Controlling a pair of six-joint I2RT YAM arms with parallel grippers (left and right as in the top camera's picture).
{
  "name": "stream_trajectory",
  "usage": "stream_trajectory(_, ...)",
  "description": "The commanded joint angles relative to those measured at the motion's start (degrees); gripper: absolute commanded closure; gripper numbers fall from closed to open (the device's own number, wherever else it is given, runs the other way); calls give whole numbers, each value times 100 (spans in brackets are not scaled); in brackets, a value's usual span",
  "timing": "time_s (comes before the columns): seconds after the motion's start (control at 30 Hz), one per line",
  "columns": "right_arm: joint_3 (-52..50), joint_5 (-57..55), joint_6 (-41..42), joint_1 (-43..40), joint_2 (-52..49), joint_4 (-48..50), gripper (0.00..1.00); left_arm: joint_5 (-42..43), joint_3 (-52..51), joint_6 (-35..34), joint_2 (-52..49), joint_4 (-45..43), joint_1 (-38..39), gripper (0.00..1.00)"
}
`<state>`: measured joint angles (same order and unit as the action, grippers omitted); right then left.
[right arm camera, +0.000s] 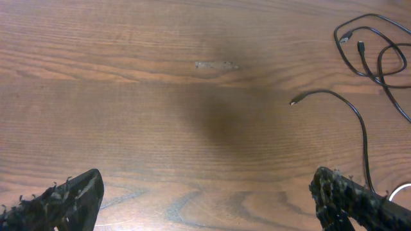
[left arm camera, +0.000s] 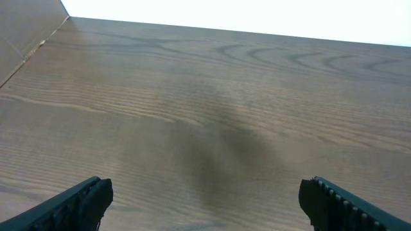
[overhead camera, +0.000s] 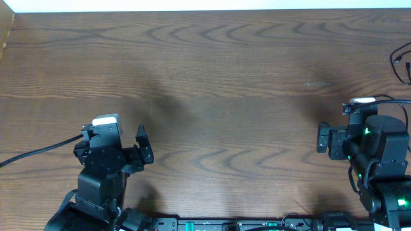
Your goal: Untangle cables
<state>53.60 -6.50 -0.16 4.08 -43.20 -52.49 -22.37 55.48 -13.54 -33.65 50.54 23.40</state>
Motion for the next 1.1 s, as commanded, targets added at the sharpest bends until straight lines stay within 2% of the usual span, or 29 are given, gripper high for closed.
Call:
stream_trajectory(0.0, -15, -85, 96, -24, 44, -7, 1, 2, -4, -31, 17, -2, -24, 2)
stream_trajectory(0.8, -15, -85, 96, -24, 46, -7, 1, 2, -4, -31, 17, -2, -24, 2)
stream_trajectory(1.07, -15, -85, 96, -24, 44, -7, 1, 7, -4, -37, 236, 466, -363, 2)
